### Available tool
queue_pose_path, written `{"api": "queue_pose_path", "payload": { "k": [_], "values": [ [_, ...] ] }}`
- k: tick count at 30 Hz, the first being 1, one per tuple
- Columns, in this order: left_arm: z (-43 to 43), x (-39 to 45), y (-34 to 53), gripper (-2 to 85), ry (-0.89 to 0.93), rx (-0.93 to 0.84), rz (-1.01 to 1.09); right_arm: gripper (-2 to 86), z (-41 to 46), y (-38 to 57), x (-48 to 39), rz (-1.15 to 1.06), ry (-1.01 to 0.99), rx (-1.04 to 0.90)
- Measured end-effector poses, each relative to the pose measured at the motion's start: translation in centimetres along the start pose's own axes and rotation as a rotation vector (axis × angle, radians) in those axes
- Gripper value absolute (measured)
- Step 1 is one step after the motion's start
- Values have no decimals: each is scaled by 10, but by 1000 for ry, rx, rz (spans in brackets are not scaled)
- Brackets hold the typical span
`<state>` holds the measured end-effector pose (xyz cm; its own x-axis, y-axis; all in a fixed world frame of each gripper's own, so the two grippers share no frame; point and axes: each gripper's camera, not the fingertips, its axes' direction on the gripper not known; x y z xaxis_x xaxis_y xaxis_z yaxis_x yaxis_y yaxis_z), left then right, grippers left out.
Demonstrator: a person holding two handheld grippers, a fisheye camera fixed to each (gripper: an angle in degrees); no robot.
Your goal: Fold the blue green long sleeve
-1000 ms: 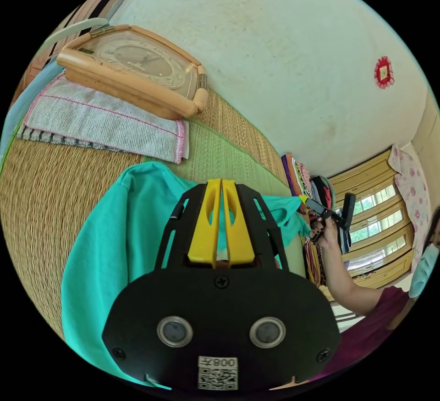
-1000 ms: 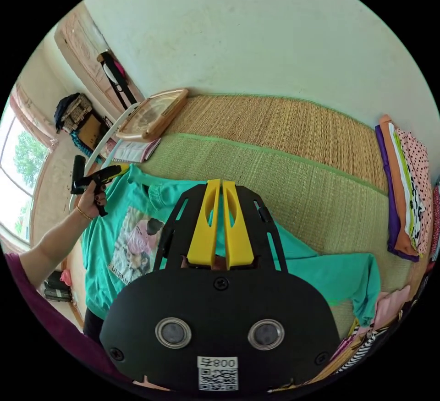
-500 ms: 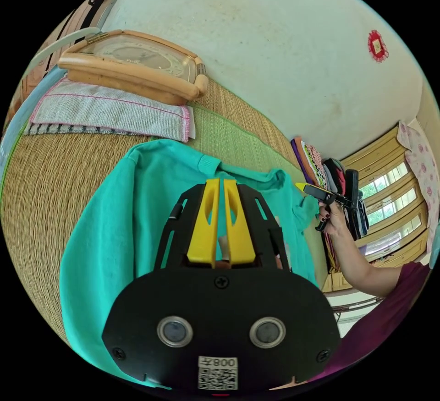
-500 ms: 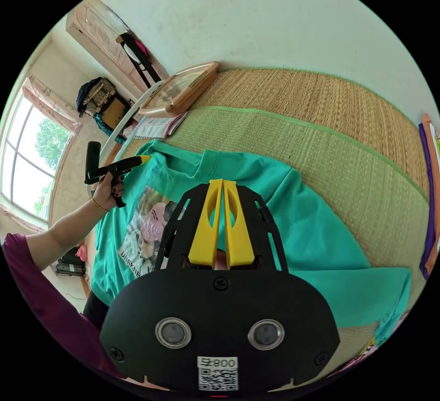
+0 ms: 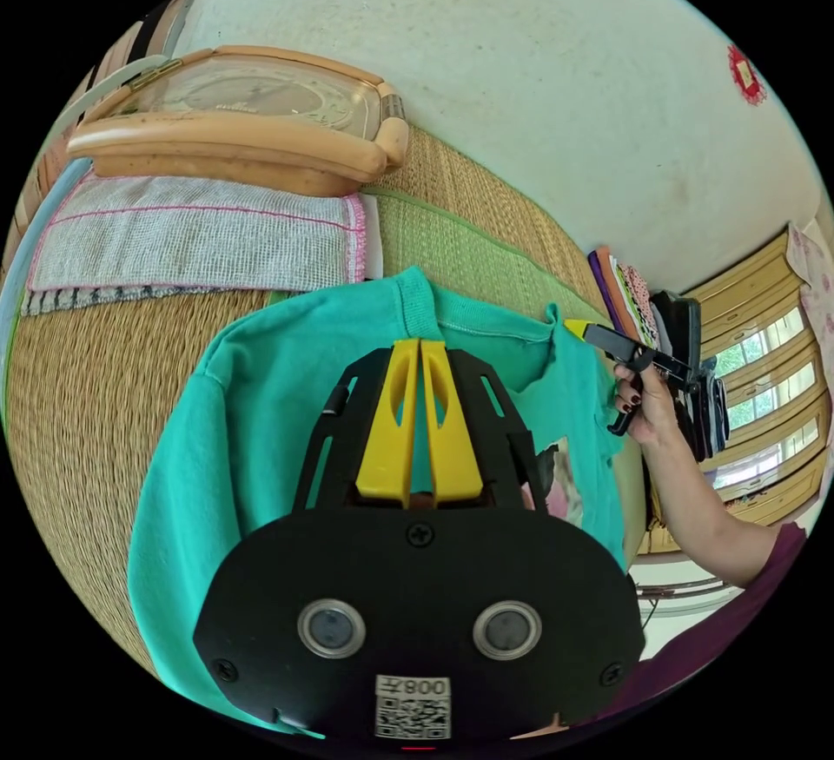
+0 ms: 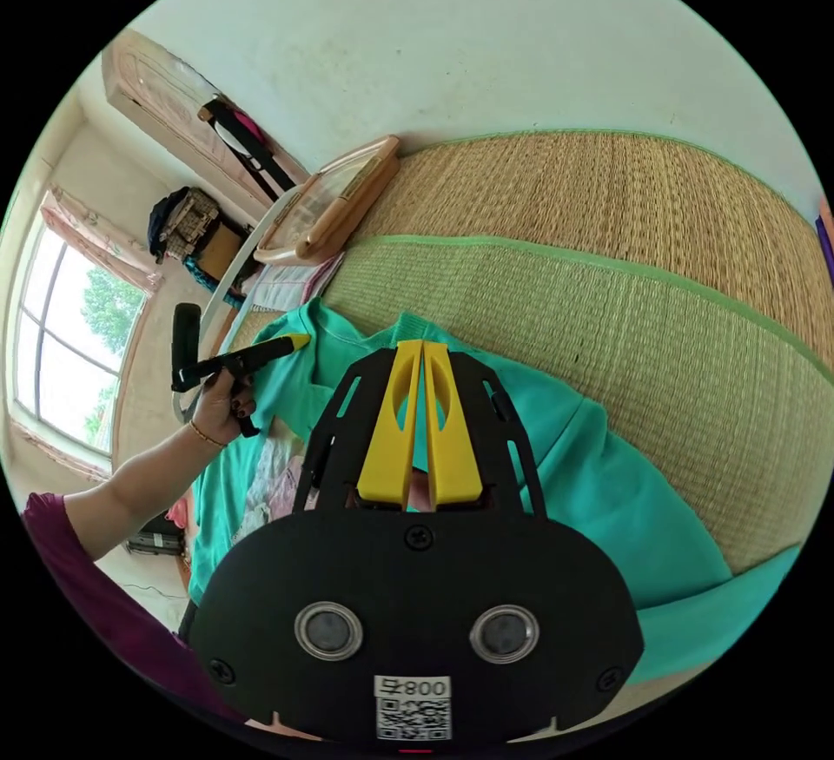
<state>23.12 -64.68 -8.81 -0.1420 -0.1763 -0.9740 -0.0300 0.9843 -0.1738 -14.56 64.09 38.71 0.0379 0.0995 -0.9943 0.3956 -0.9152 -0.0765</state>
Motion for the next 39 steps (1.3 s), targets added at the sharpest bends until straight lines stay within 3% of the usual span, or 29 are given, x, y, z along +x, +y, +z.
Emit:
{"api": "queue_pose_path", "payload": {
  "k": [8, 15, 19, 23, 28, 31, 35, 39],
  "values": [
    [-7, -1, 0, 1, 12, -4, -2, 1, 35, 5, -15, -50, 113, -83],
    [-15, -3, -1, 1, 35, -3, -2, 1, 43, 11, -23, -114, 67, -108],
    [-22, 1, -1, 1, 13, -3, 6, 1, 29, 11, -17, -48, 285, -23],
    [-29, 1, 1, 1, 18, -2, 4, 0, 17, 12, 2, 14, 158, -13],
    [-62, 10, 17, 2, 1, 58, 41, 1, -19, 36, -20, -38, 194, 106],
    [-65, 4, 24, 1, -79, -15, 27, 1, 6, 39, -5, -1, 280, -34],
    [-98, 1, 40, 1, -28, 39, -13, 1, -11, 49, -3, 39, 222, 25],
    [-161, 3, 85, 1, -99, 105, -9, 1, -38, 75, -22, -11, 237, 70]
  ]
}}
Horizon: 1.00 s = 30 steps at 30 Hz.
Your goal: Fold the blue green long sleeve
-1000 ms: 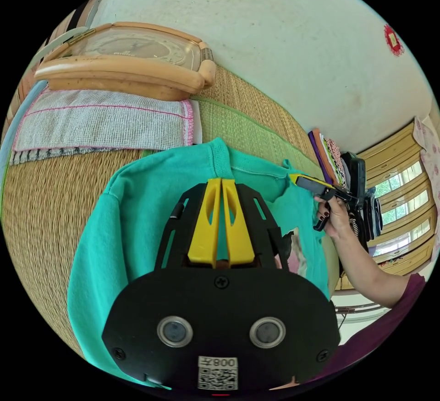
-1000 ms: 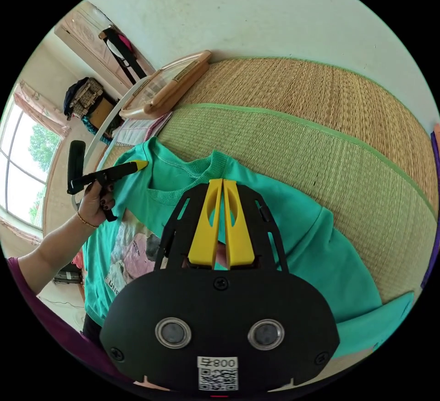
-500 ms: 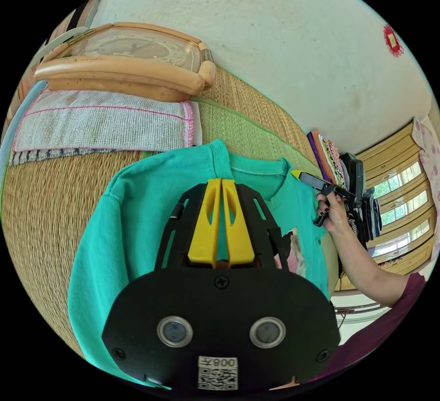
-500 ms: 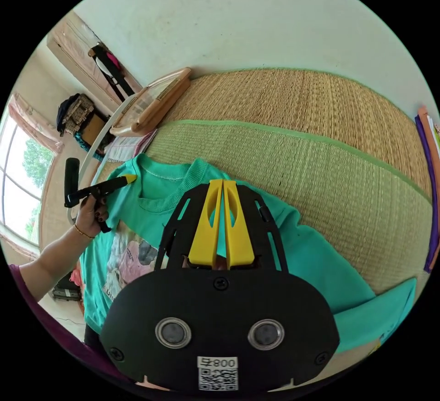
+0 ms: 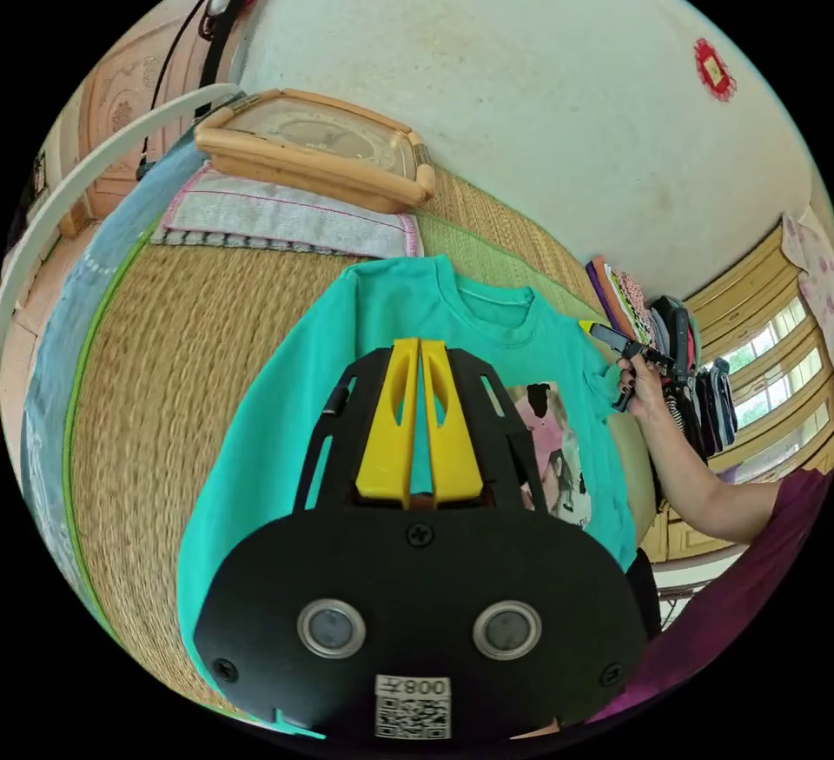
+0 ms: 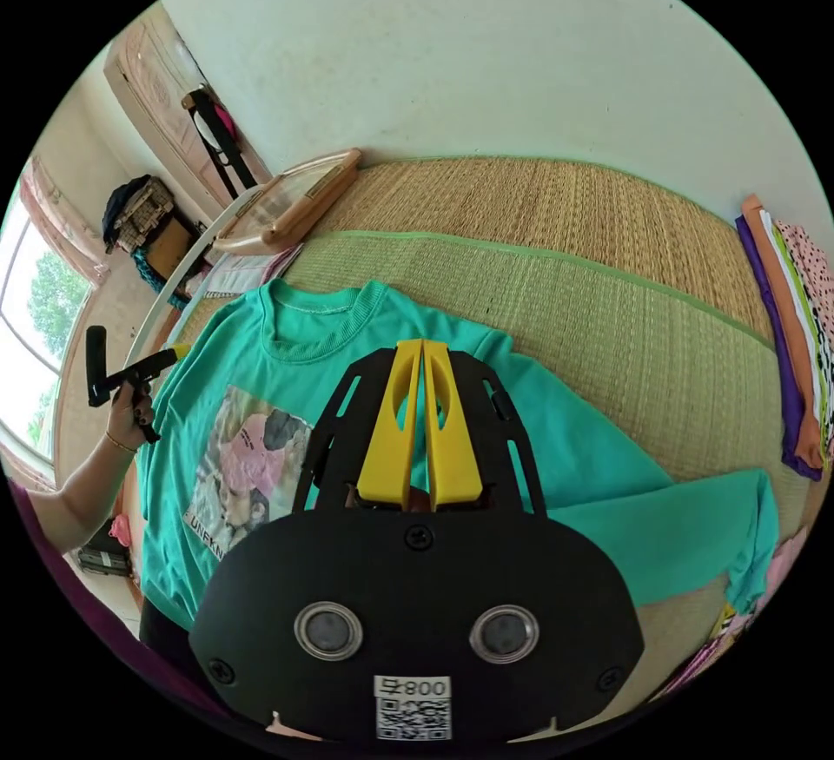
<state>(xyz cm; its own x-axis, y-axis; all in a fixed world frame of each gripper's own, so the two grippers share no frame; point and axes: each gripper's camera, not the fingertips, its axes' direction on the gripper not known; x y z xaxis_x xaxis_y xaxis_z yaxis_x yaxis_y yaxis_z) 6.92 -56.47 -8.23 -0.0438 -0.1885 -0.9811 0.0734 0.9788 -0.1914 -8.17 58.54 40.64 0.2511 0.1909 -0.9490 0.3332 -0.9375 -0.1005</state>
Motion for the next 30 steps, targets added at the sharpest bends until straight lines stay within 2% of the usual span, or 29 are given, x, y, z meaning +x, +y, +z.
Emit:
{"api": "queue_pose_path", "payload": {
  "k": [2, 6, 15, 17, 19, 23, 26, 30],
  "values": [
    [-25, -9, 20, 1, -75, 0, -23, 1, -17, 27, 4, 11, 26, 10],
    [-48, -39, 48, 2, -203, -112, -97, 1, -21, 65, 27, 84, 71, -40],
    [-80, -75, 6, 2, -384, -80, -207, 1, -18, 105, 50, 170, 64, -51],
    [-95, -72, 3, 2, -348, -33, -209, 1, -19, 108, 51, 179, 55, -43],
    [-113, -55, 9, 2, -204, 27, -161, 1, -19, 111, 49, 171, 60, -36],
    [-116, -22, 34, 2, -95, -39, -53, 1, -20, 118, 50, 191, 53, -14],
    [-107, -13, 45, 2, -215, -153, -12, 1, -20, 120, 50, 199, 51, -14],
    [-118, -27, 24, 1, -374, -145, -34, 1, -21, 122, 49, 191, 54, -19]
  ]
}}
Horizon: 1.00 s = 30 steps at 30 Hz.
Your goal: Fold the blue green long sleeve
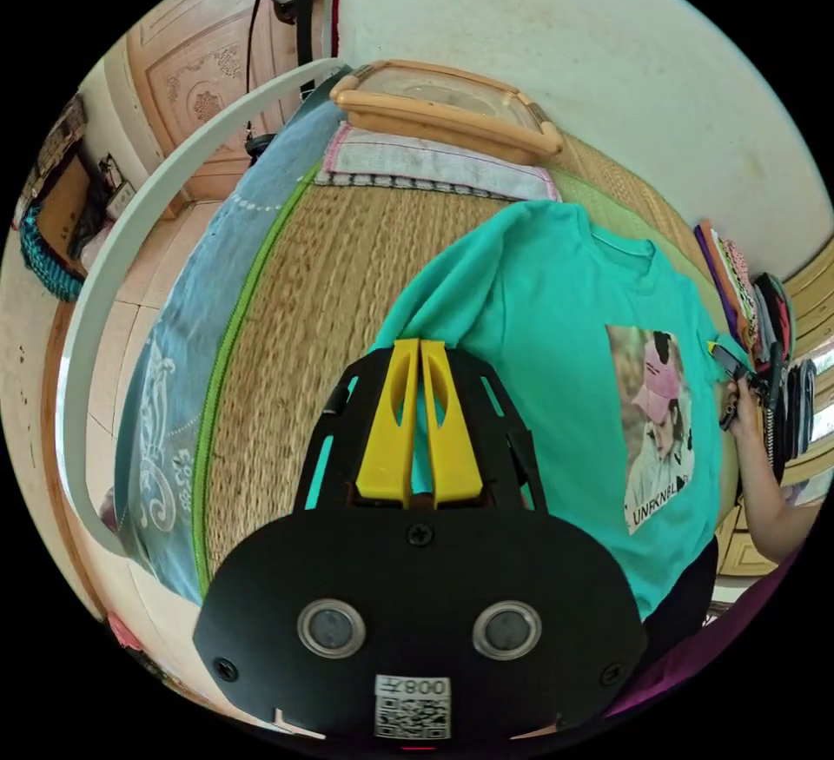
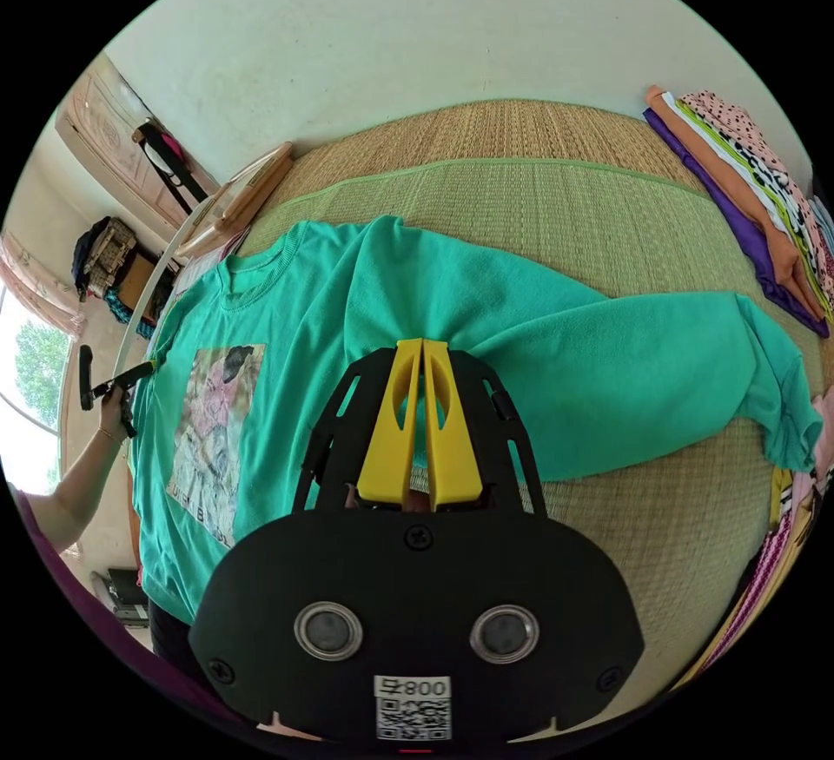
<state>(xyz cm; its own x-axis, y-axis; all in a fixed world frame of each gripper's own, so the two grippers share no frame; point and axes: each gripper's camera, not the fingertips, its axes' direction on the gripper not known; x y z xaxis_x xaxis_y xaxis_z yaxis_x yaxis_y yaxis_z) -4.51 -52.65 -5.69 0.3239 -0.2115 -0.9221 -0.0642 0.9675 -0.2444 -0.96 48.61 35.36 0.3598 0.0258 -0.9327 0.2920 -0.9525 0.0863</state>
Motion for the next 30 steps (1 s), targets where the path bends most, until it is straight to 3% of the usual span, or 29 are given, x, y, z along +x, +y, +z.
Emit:
{"api": "queue_pose_path", "payload": {
  "k": [8, 14, 20, 25, 30],
  "values": [
    [-26, -13, -19, 1, -20, 29, -52, 1, -3, 8, 2, 15, -11, 8],
    [-61, 12, 7, 1, 98, 155, 21, 1, -18, 19, 3, 25, -25, 33],
    [-38, 7, -5, 1, -70, -8, 28, 2, -26, 36, 15, 50, 11, 23],
    [-49, -25, -12, 1, 51, 27, -111, 1, -28, 46, 26, 70, -20, 15],
    [-67, -19, 4, 1, 143, 72, -100, 1, -40, 55, 23, 84, -36, 53]
  ]
}}
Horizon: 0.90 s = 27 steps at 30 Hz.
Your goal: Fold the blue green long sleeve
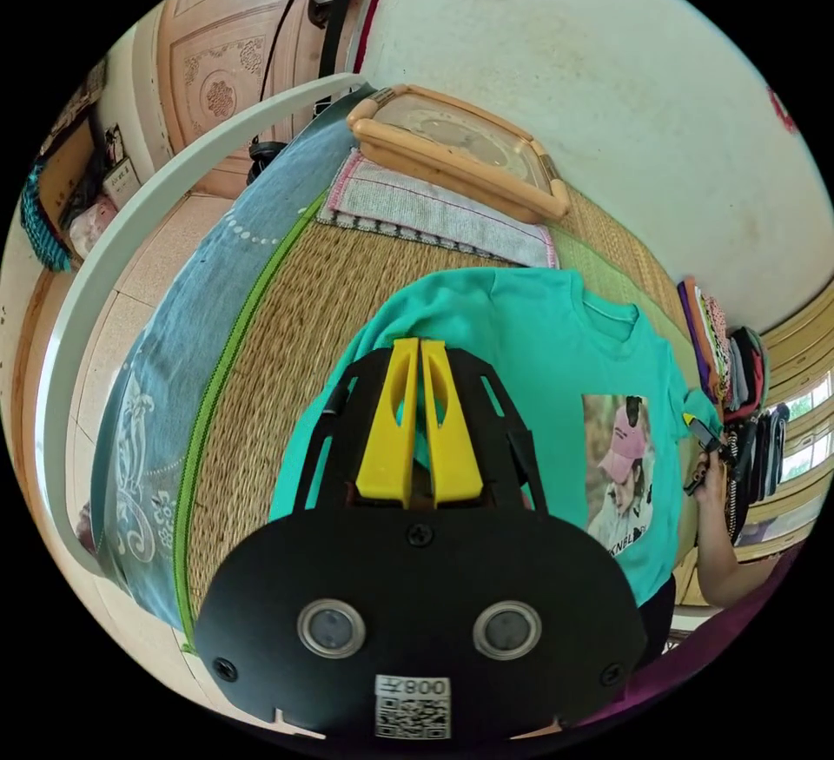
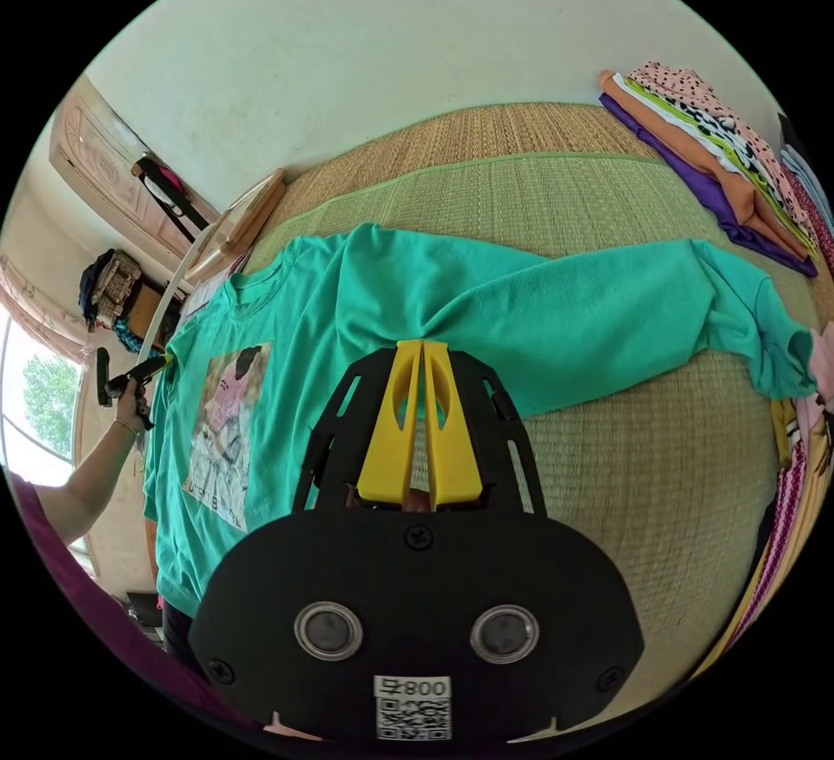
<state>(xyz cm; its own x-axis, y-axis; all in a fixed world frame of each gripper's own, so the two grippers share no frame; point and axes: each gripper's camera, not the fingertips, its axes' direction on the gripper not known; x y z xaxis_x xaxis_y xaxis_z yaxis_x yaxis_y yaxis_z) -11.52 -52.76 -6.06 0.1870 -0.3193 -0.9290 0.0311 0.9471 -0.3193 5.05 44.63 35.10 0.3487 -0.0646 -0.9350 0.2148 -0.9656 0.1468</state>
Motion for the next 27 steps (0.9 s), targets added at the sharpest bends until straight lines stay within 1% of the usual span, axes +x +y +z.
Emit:
{"api": "queue_pose_path", "payload": {
  "k": [2, 4, 6, 9, 12, 13, 16, 19, 24, 27],
  "values": [
    [-5, -1, 8, 1, 24, 2, 6, 1, -4, 6, -6, -7, -32, 3],
    [-5, -5, 14, 2, -53, -41, 2, 1, -6, 11, -15, -31, -42, -3],
    [-3, -13, 17, 3, -88, -73, -14, 1, -3, 15, -22, -55, -19, -31],
    [-15, -19, 24, 4, -25, -40, -60, 1, 0, 21, -20, -25, -22, -52],
    [-35, -5, 41, 7, 45, -25, -1, 1, -16, 28, -21, -6, -27, -18],
    [-41, 1, 52, 9, 84, -36, 31, 1, -22, 32, -25, -17, -35, -18],
    [-52, 13, 89, 16, 126, -92, 72, 1, -36, 49, -35, -43, -44, -46],
    [-56, 16, 120, 19, 139, -138, 84, 1, -47, 60, -49, -94, -34, -62],
    [-55, 21, 118, 18, 204, -112, 59, 1, -31, 28, -64, -152, 8, -94],
    [-43, 37, 102, 12, 153, -116, 102, 0, -14, -3, -76, -186, 31, -82]
  ]
}}
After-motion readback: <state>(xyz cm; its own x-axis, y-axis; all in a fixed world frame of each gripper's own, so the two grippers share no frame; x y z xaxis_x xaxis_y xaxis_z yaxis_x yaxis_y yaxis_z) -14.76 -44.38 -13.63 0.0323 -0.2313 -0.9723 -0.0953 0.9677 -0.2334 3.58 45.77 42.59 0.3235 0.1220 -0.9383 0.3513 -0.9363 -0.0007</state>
